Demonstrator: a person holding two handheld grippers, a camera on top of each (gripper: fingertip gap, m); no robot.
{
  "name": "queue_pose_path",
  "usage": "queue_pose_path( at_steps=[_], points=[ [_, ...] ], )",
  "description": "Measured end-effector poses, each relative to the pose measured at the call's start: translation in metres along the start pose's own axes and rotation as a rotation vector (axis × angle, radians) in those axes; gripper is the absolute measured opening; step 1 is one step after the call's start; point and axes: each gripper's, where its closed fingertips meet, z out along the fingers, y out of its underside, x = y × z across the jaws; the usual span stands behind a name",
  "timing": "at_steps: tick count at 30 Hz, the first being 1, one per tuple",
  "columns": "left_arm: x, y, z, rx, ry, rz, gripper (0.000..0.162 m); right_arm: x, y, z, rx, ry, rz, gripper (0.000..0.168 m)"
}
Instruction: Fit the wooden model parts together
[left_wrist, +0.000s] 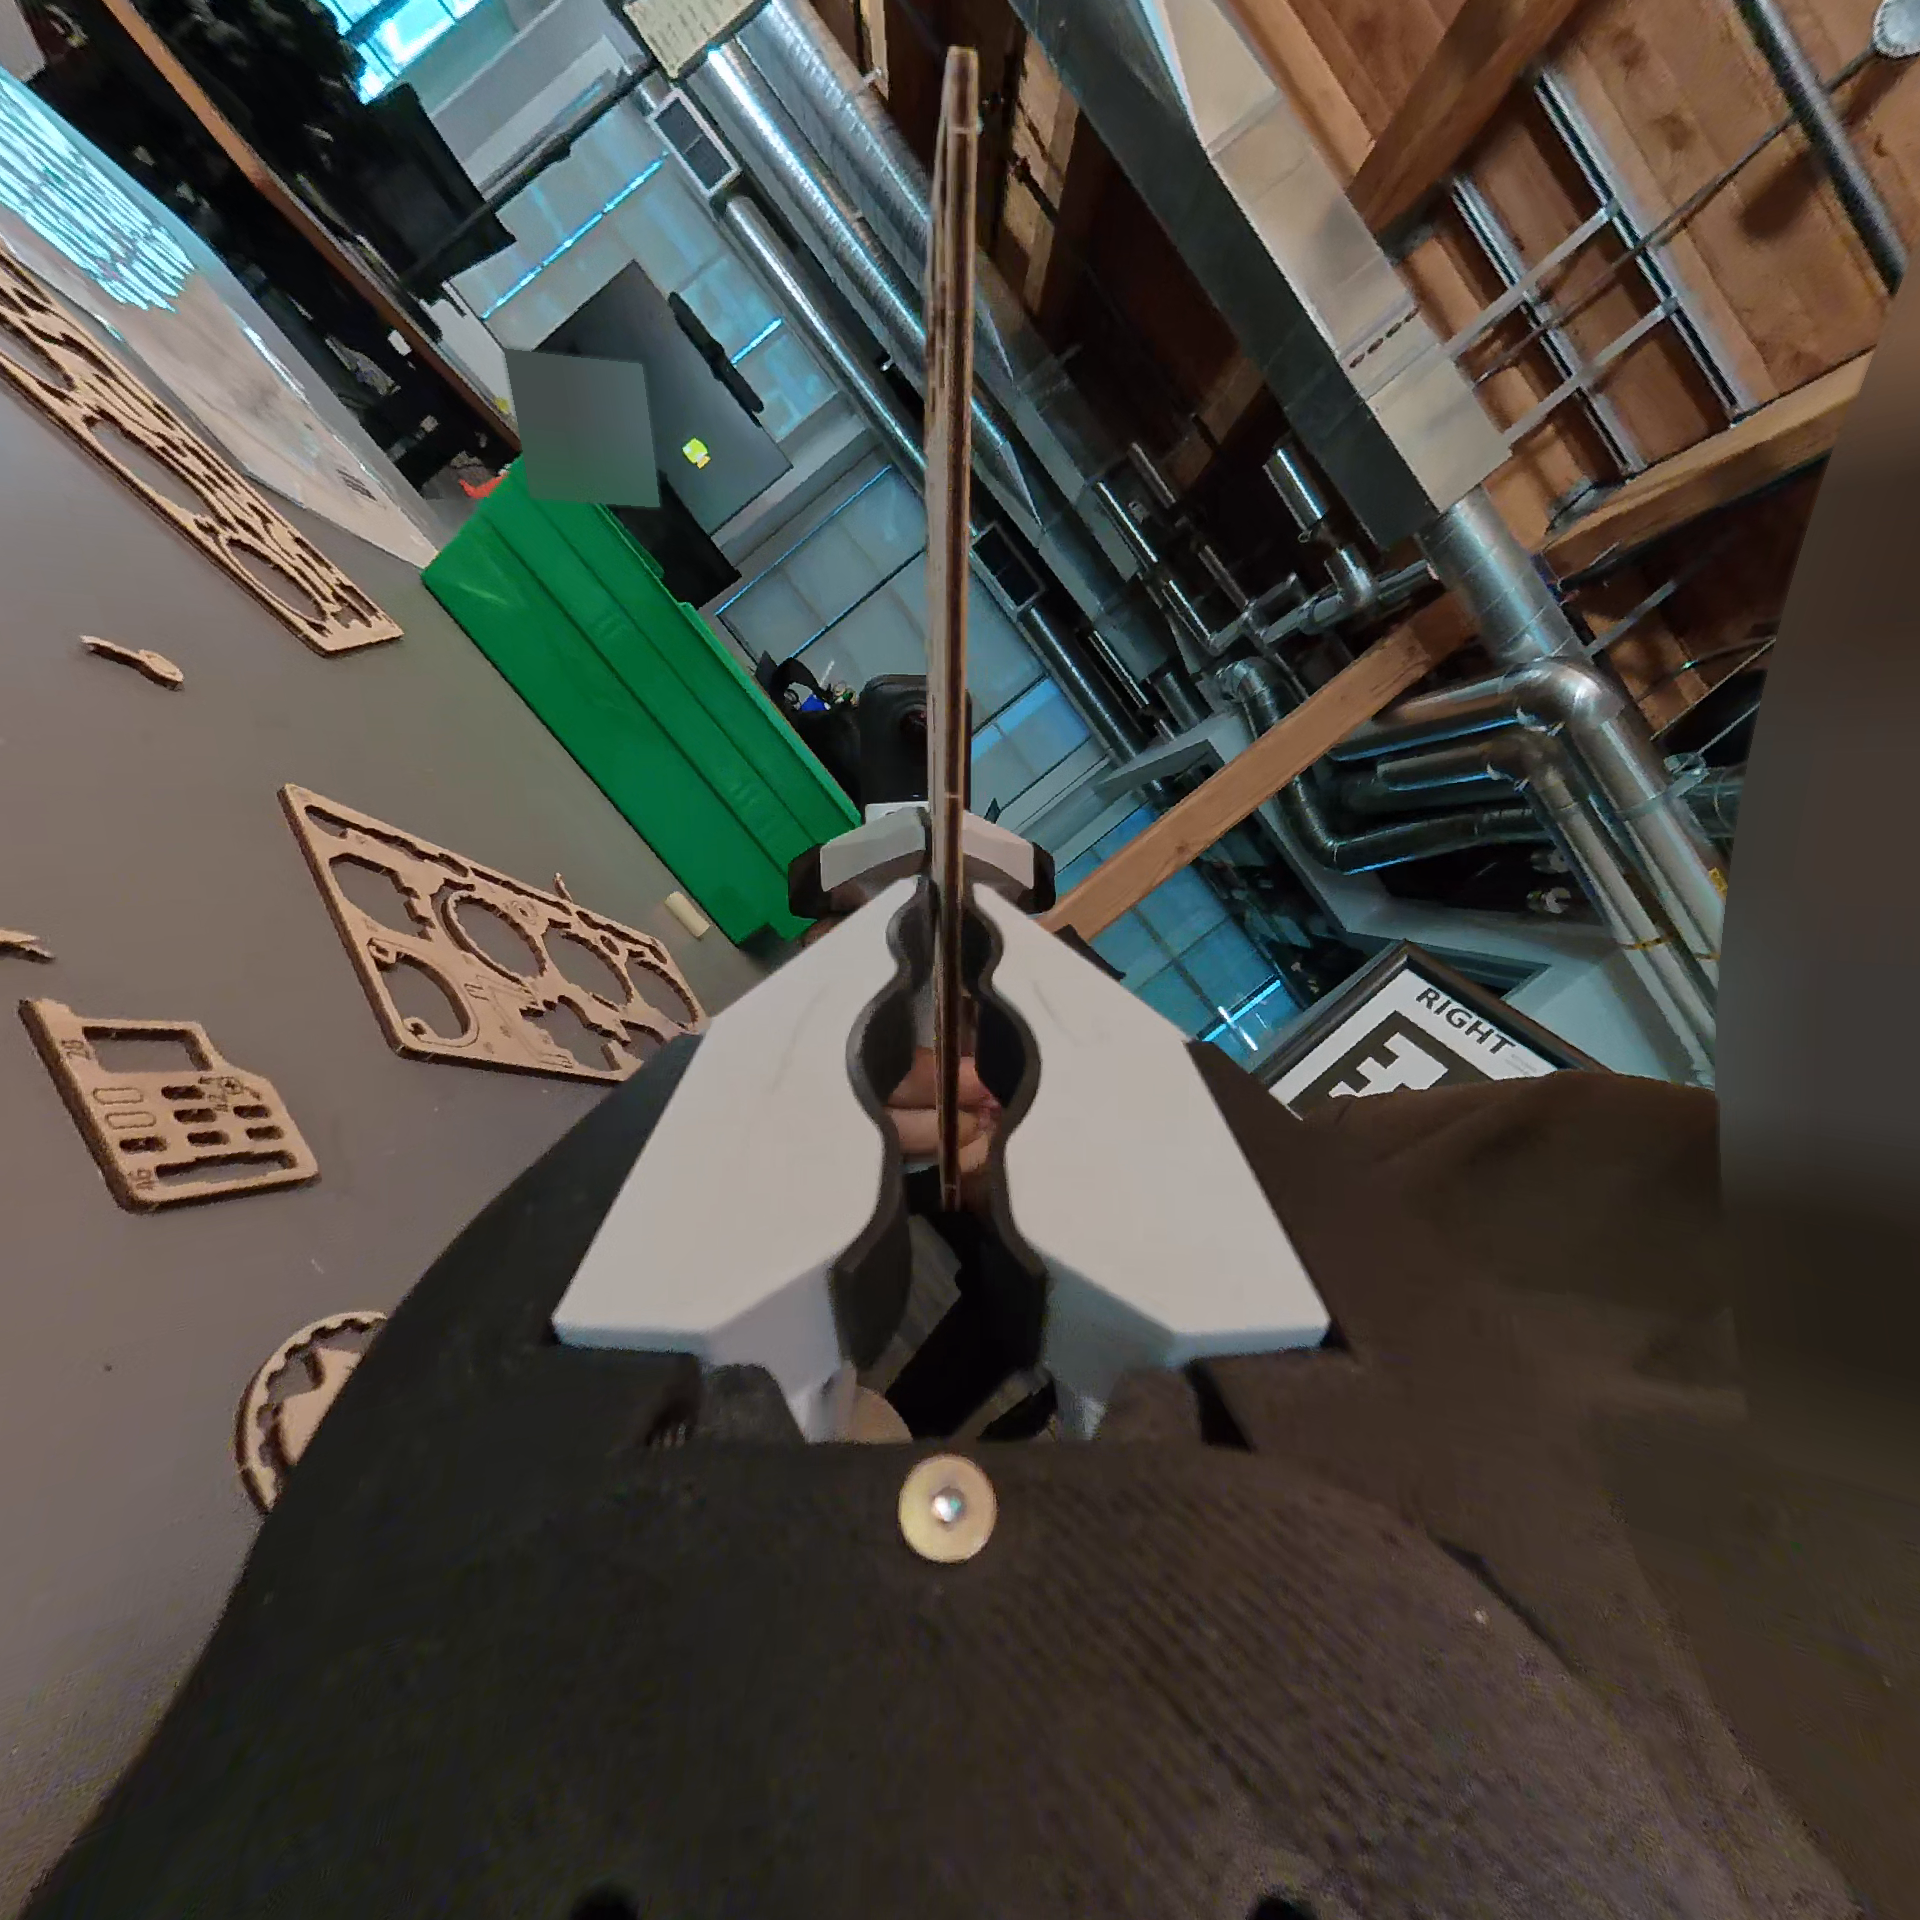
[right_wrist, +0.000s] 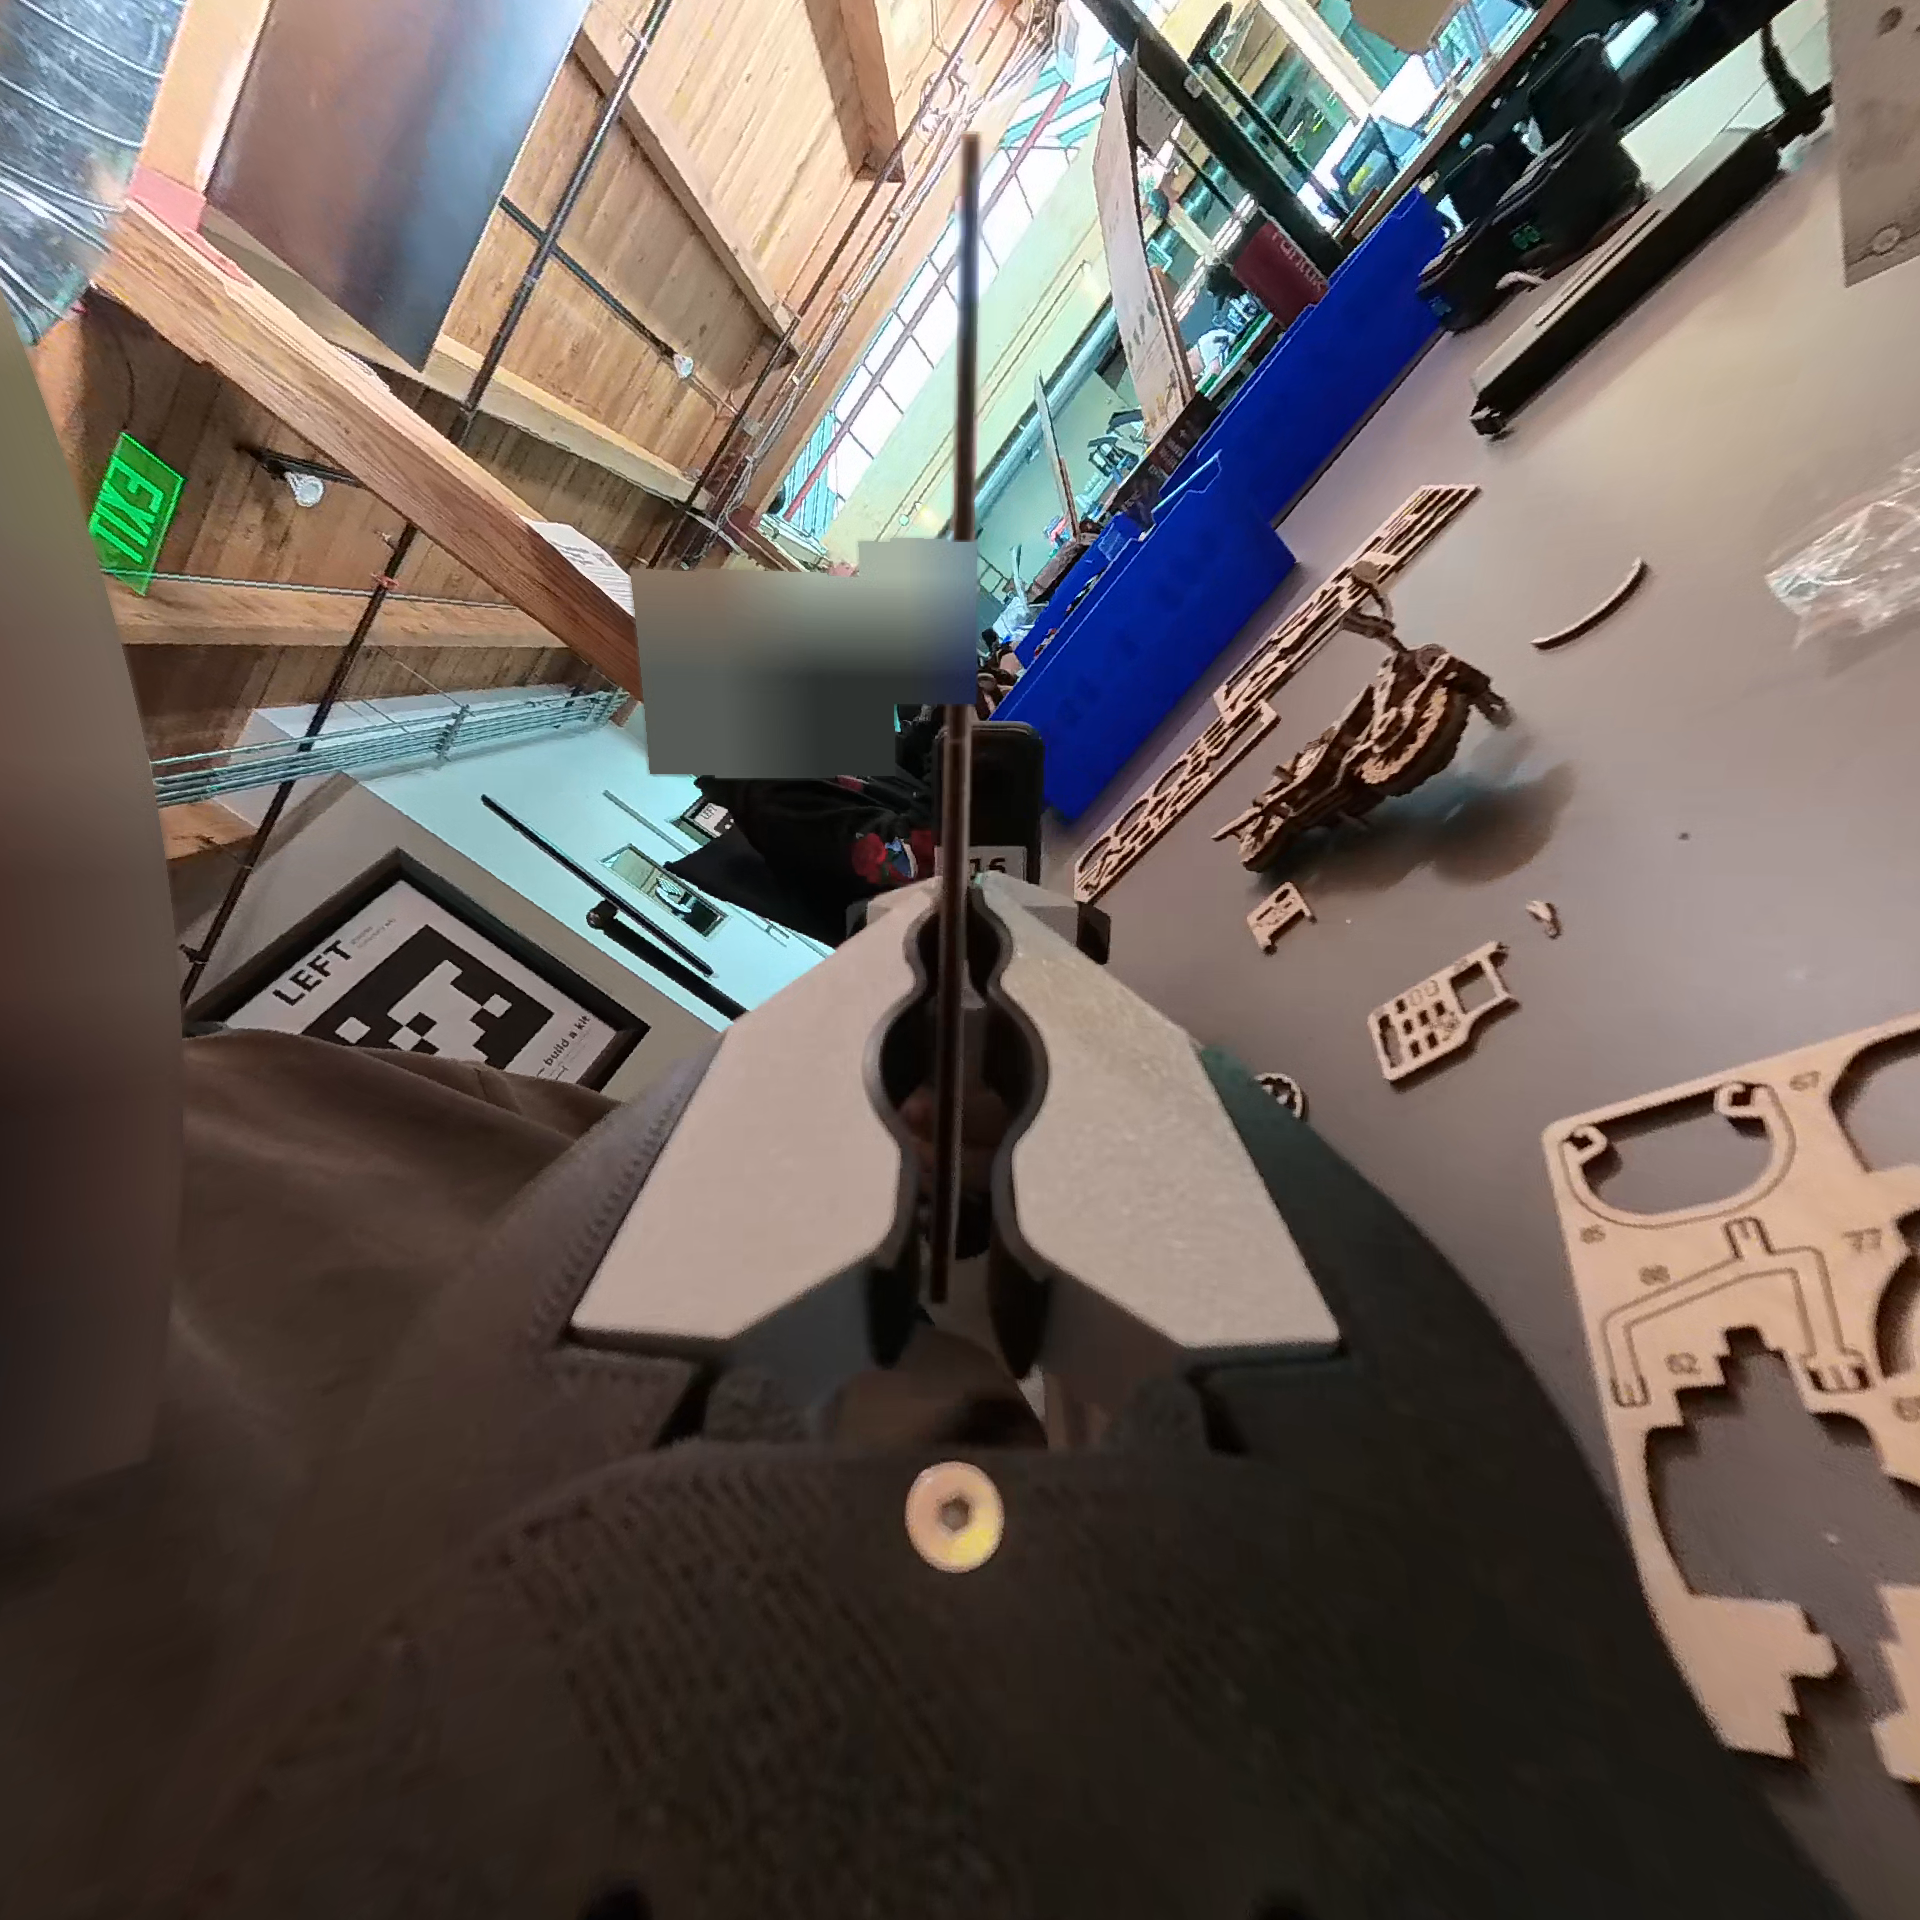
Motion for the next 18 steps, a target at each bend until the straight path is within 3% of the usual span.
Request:
queue_pose_path(
  at_steps=[18],
  points=[
    [-0.005, -0.007, -0.005, 0.023, -0.018, -0.017, 0.000, 0.004, -0.014, -0.012, 0.052, -0.001, -0.069, 0.012]
  ],
)
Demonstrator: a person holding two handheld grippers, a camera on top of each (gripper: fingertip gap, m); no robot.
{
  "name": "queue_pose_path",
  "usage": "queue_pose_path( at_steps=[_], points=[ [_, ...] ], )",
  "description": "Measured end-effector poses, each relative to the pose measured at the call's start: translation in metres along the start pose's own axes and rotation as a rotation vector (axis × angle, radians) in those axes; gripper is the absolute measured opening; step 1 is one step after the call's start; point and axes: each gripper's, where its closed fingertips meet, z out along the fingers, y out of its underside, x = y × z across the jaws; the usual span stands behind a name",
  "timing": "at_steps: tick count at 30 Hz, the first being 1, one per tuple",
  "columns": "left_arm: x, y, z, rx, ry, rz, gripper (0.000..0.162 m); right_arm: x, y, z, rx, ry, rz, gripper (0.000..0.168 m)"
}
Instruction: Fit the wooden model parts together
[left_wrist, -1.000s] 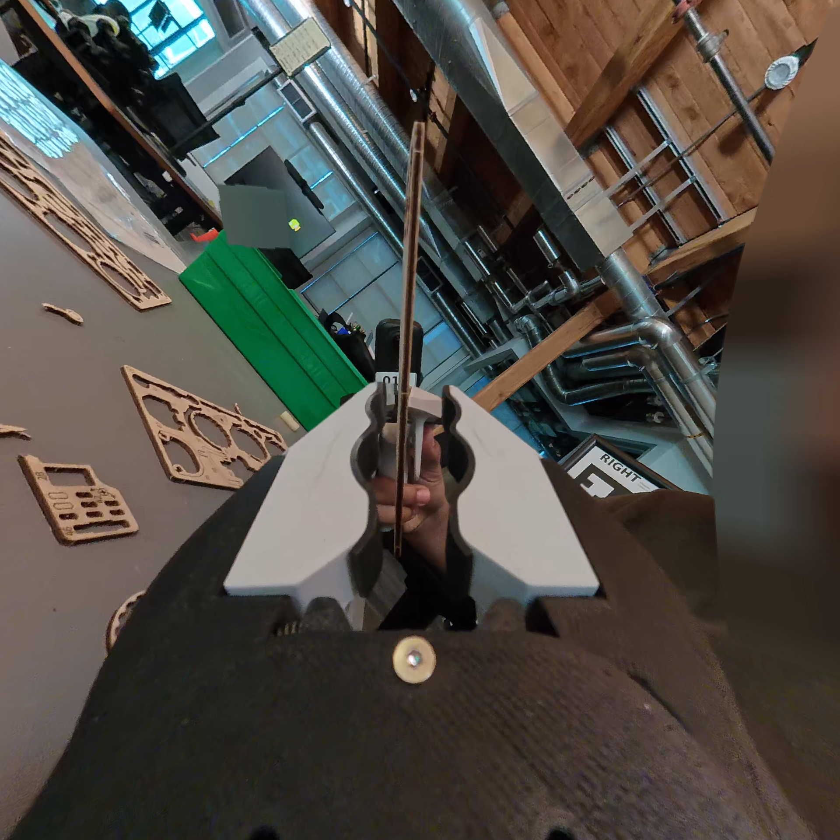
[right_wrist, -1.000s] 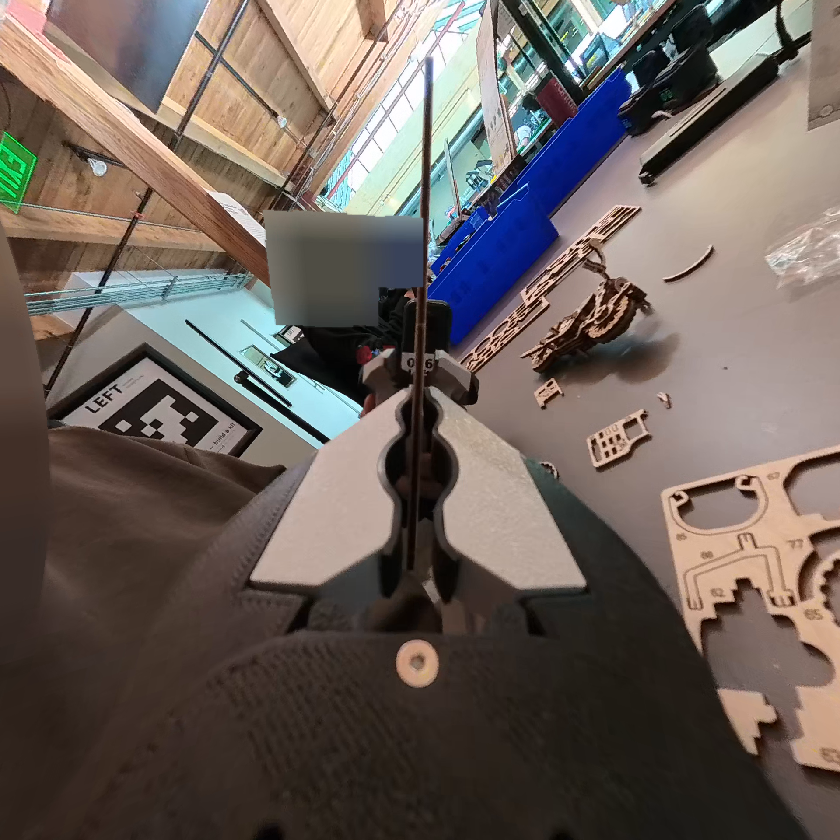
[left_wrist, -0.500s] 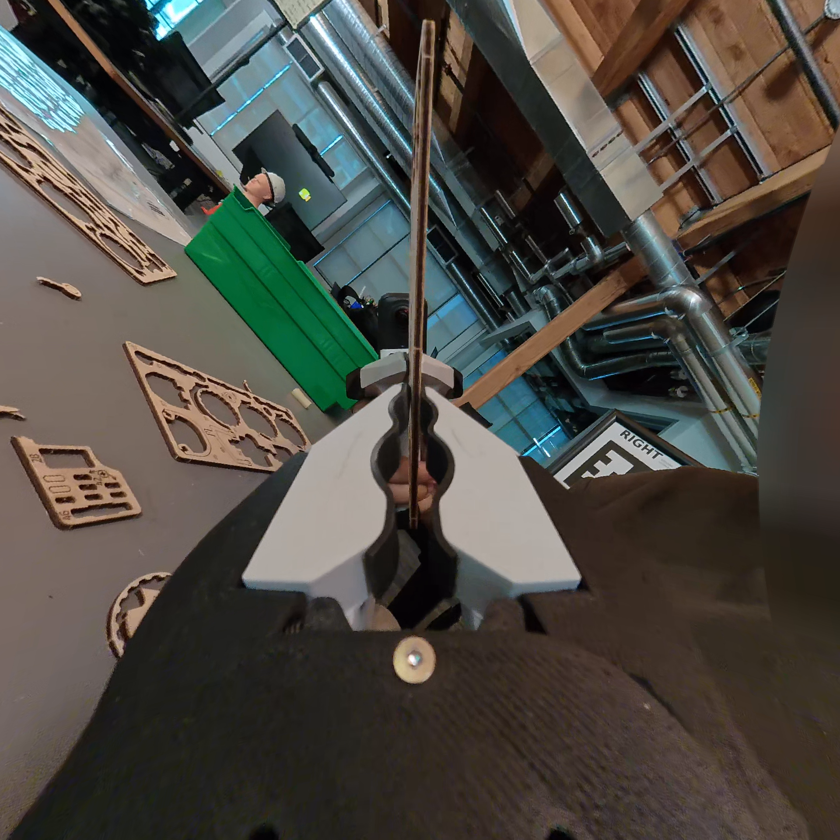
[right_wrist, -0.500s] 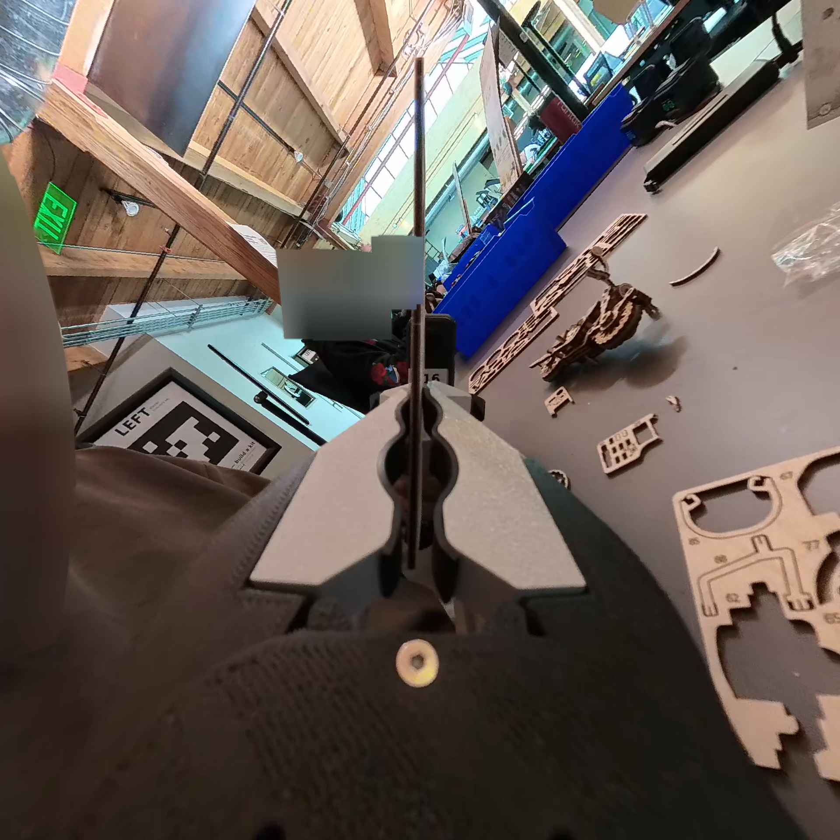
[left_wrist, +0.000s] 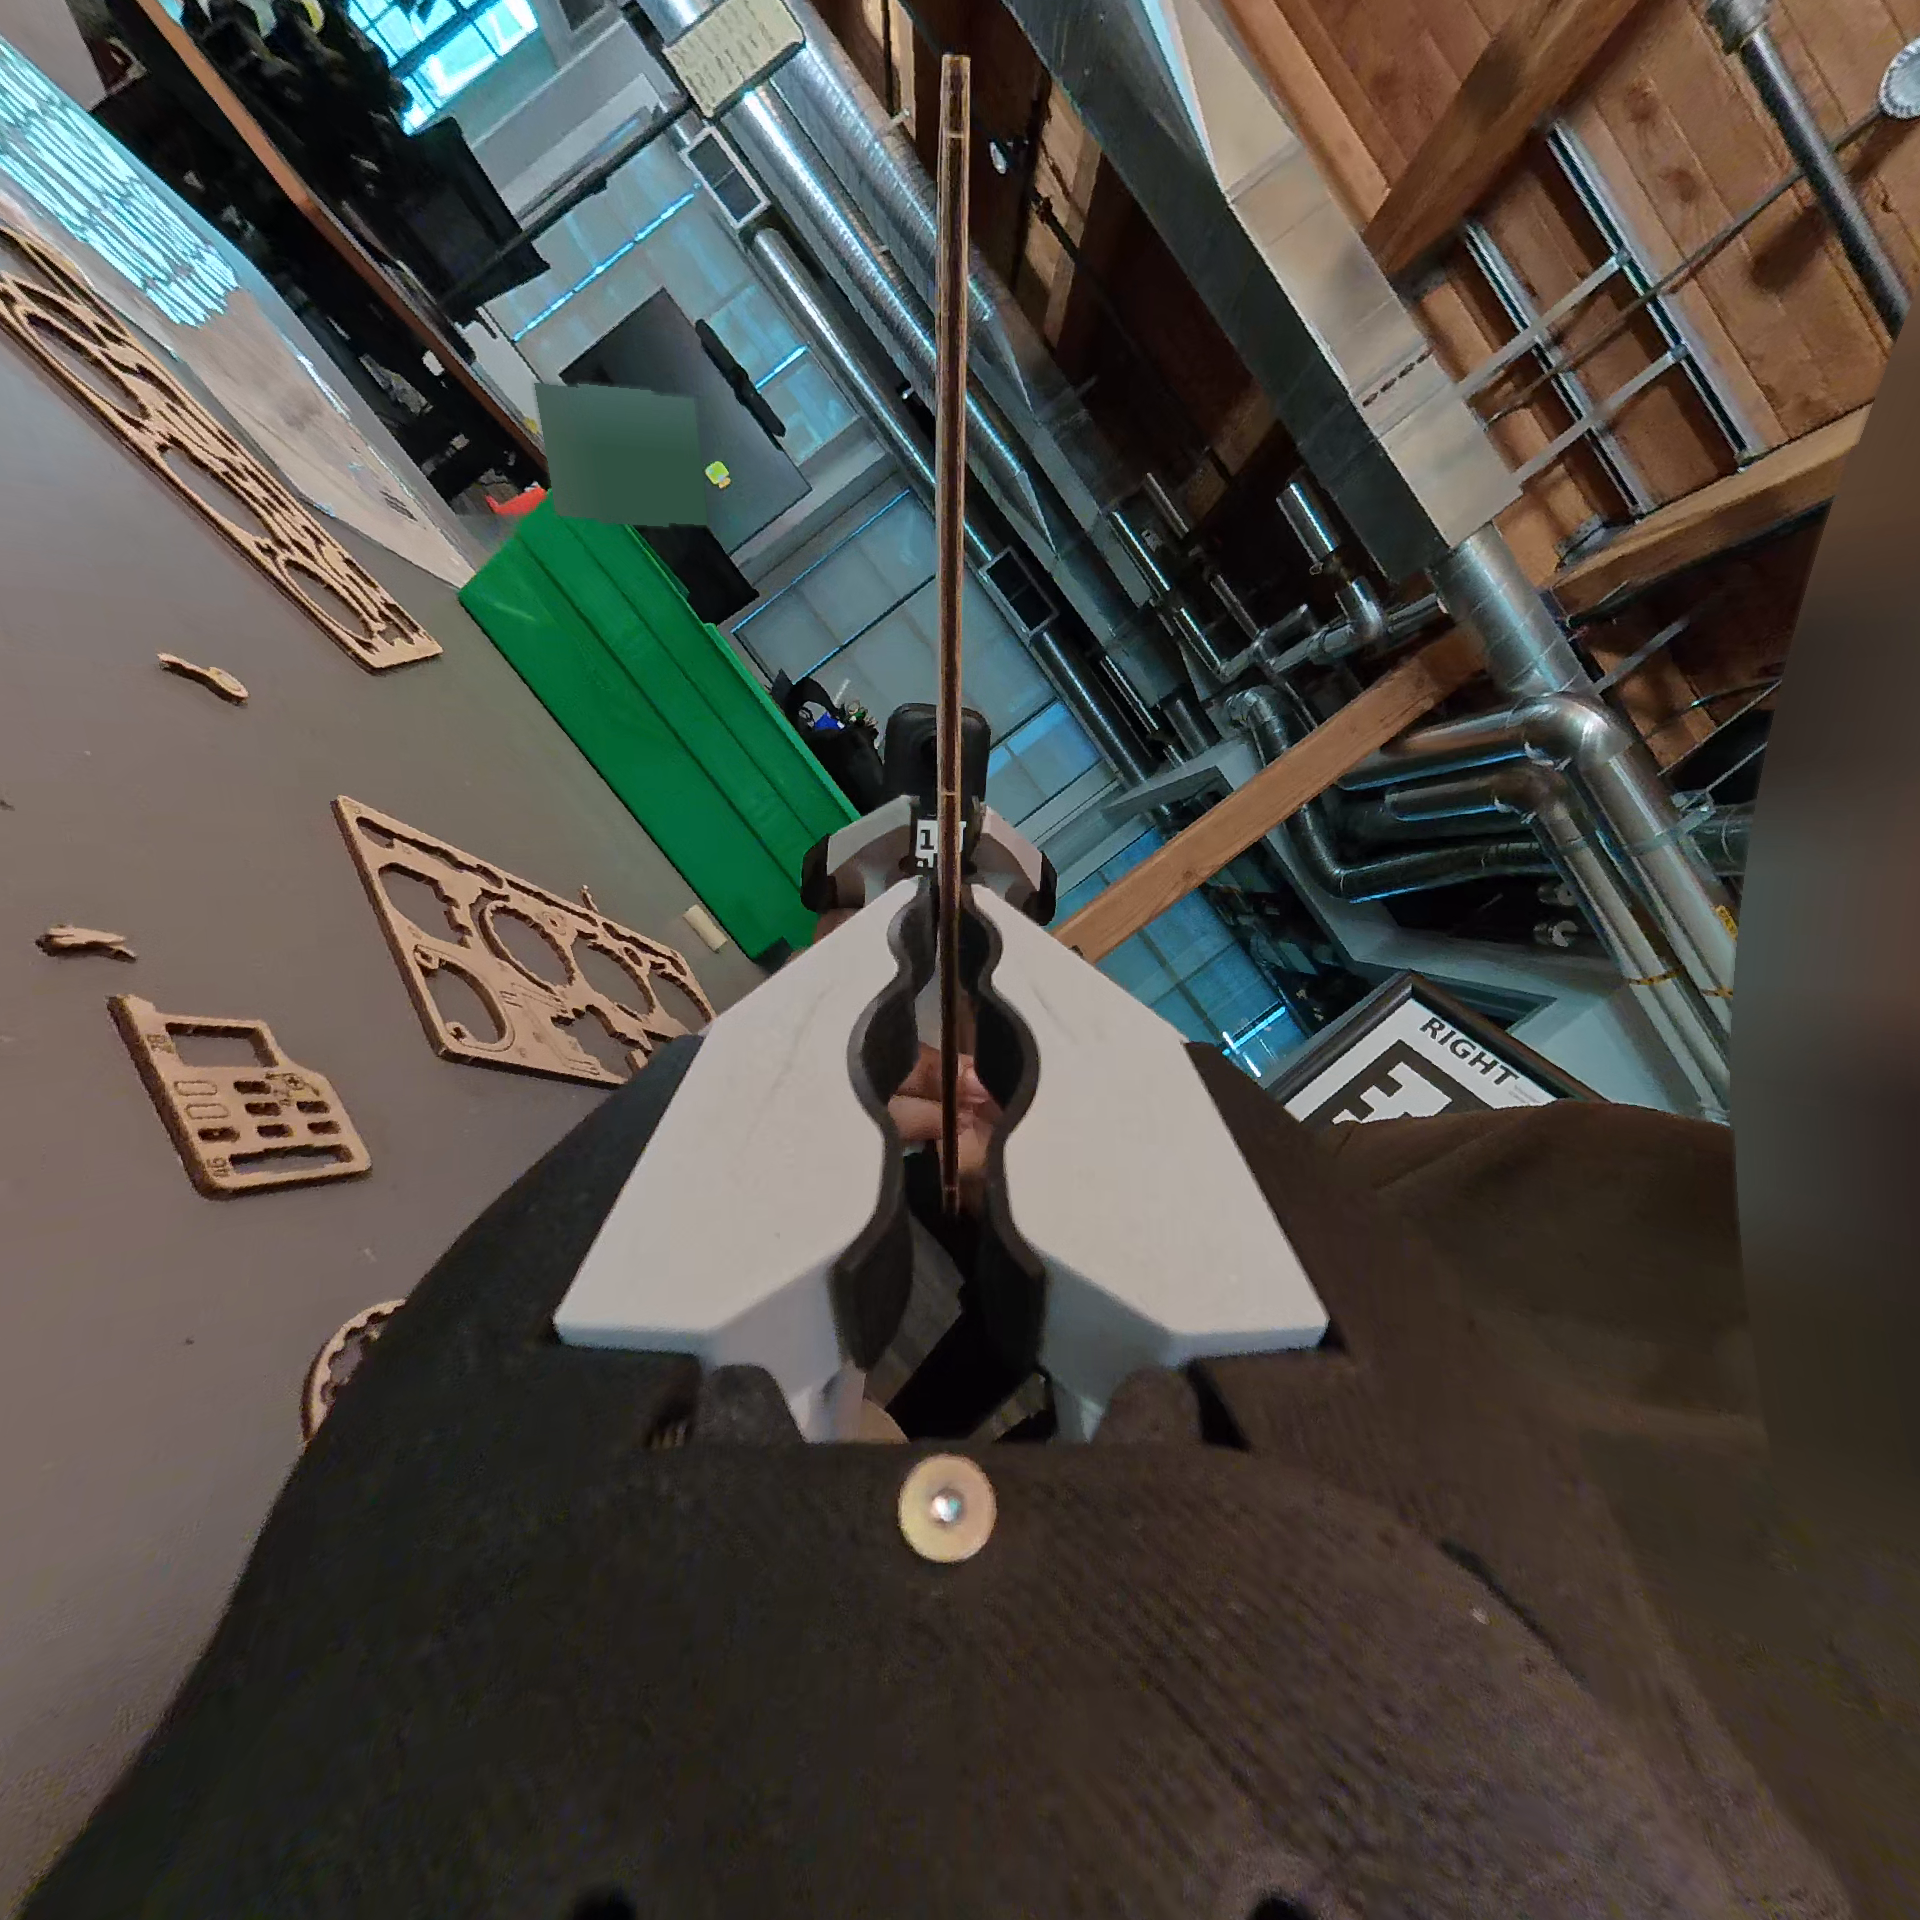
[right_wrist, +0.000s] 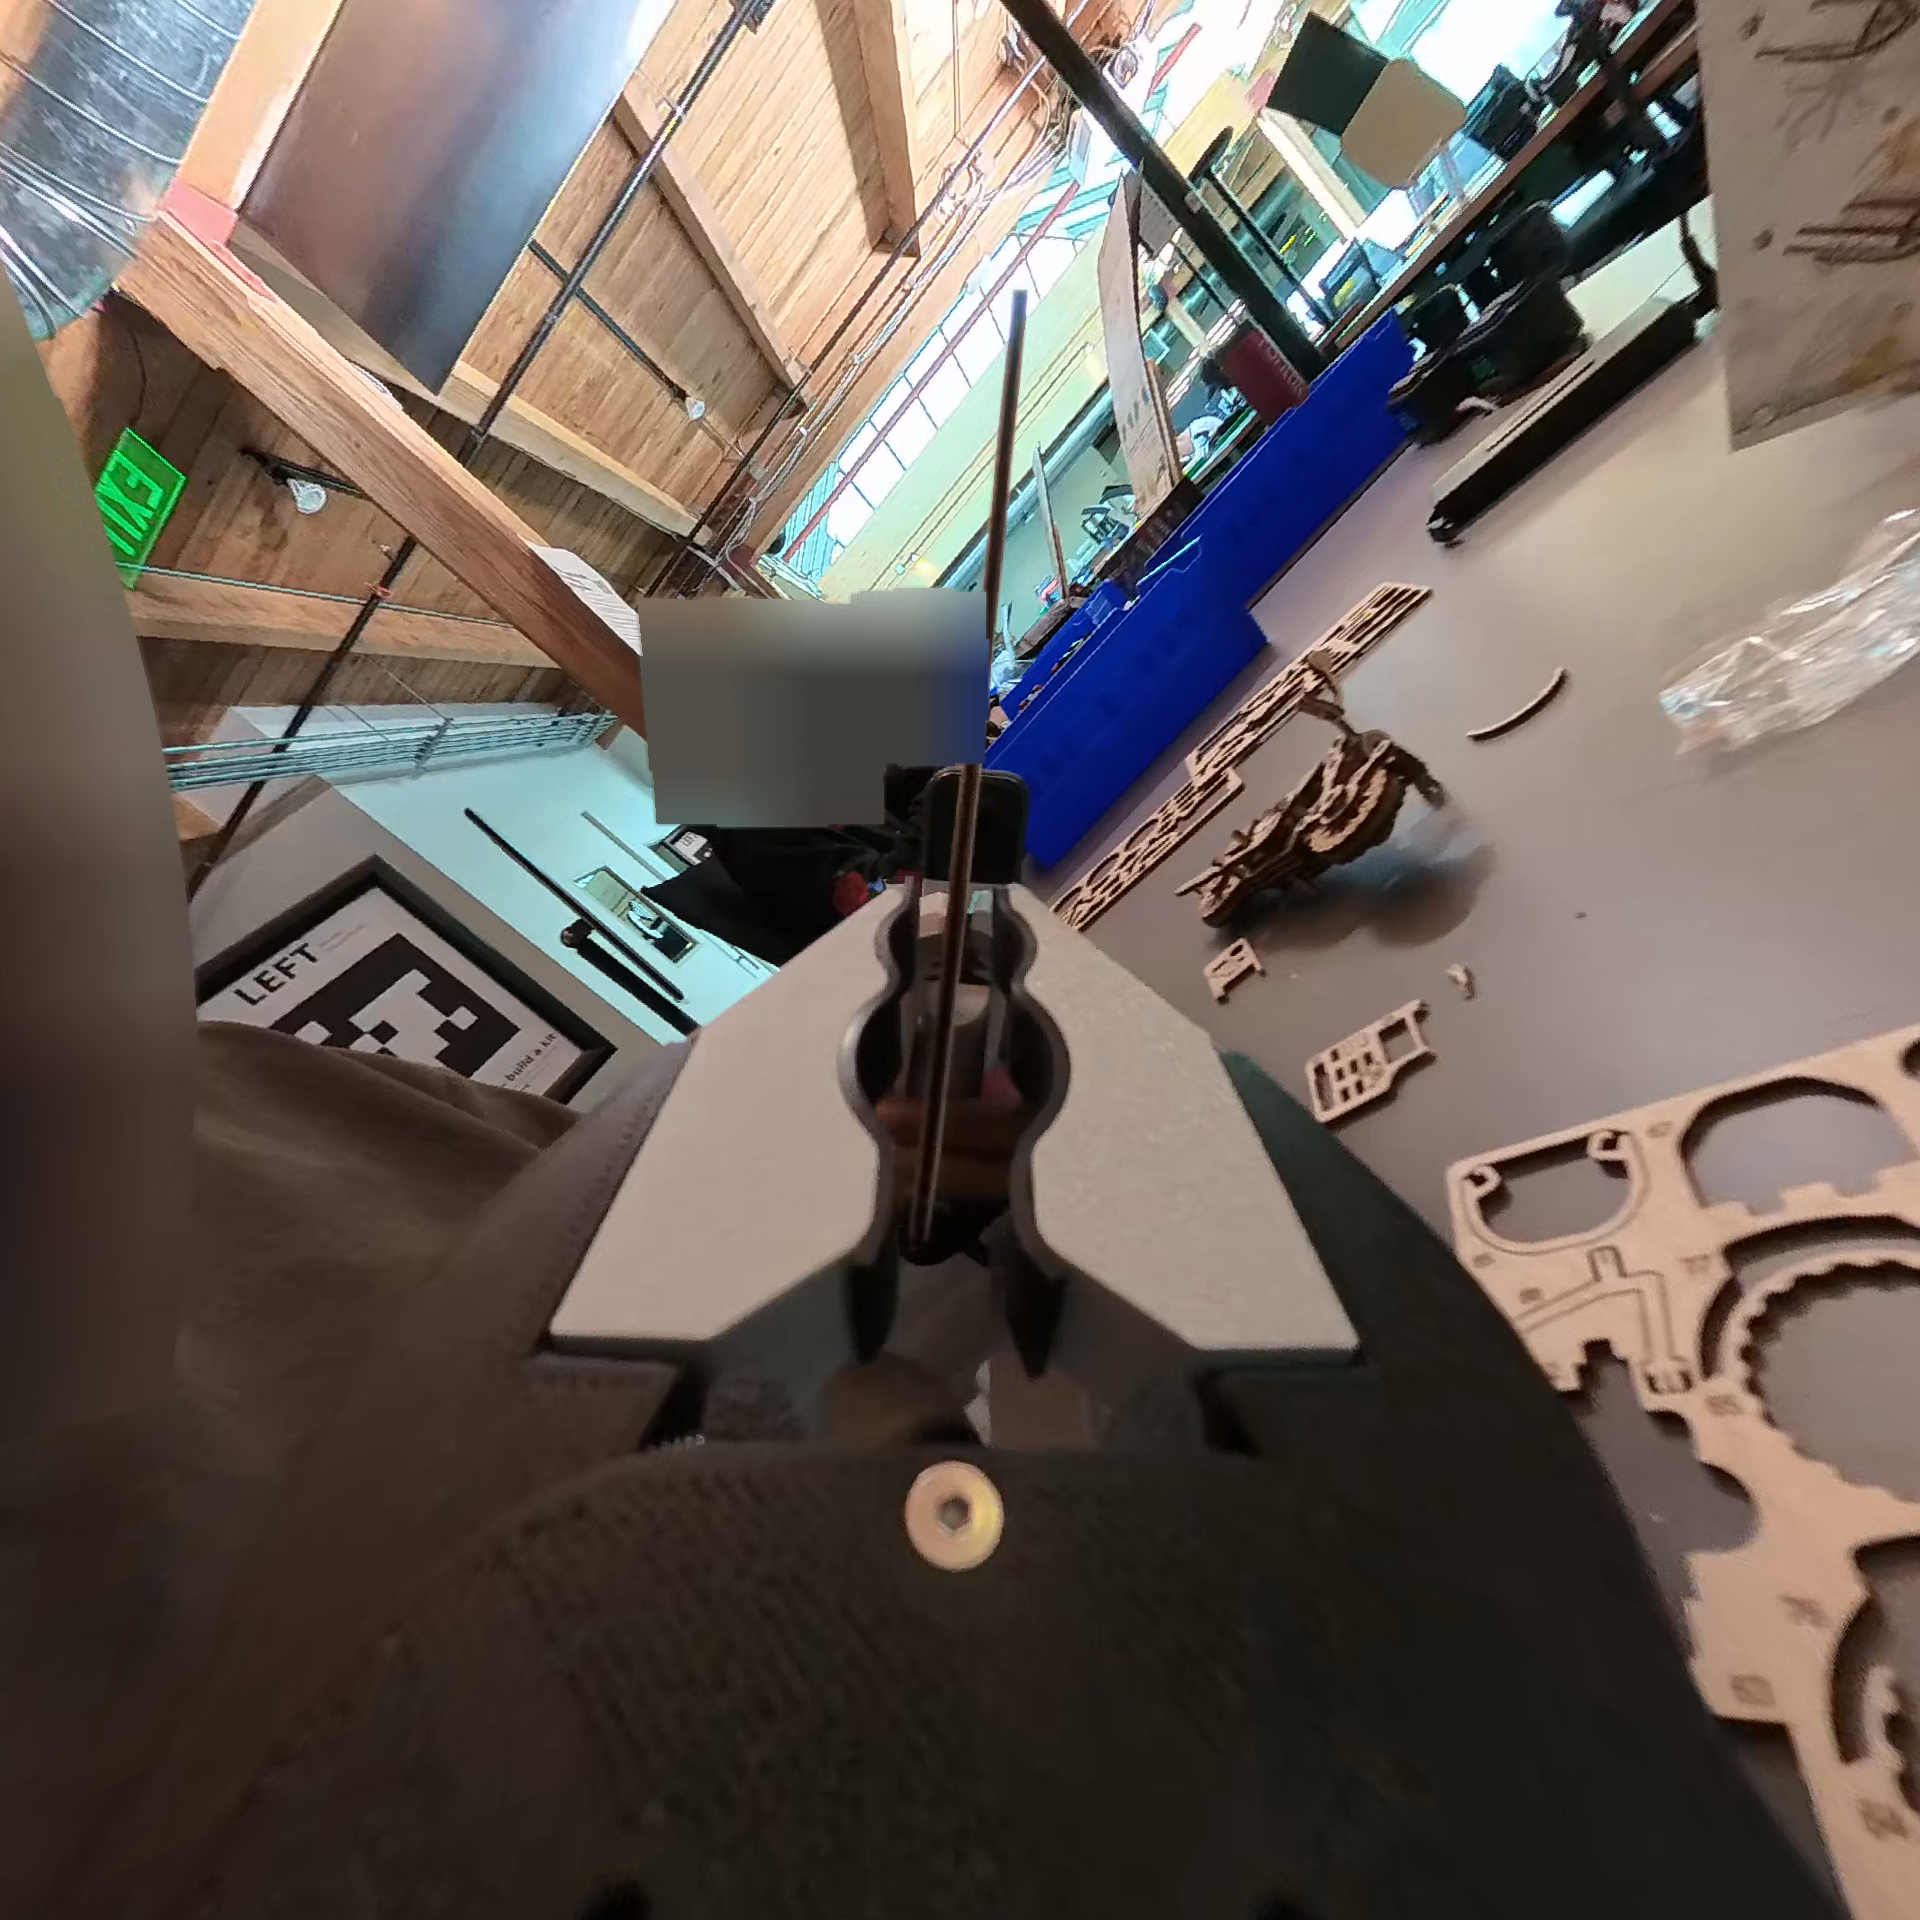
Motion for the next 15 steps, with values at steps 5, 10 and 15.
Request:
queue_pose_path(
  at_steps=[5, 10, 15],
  points=[
    [-0.002, 0.000, 0.000, -0.003, -0.001, -0.016, 0.000, -0.002, 0.005, 0.002, -0.023, -0.017, 0.004, 0.013],
    [-0.001, 0.000, 0.000, -0.002, 0.004, -0.019, 0.000, -0.003, 0.013, 0.006, -0.073, -0.011, -0.032, 0.013],
    [0.000, 0.000, 0.000, -0.004, 0.009, -0.020, 0.000, -0.003, 0.018, 0.007, -0.096, -0.006, -0.049, 0.010]
  ],
)
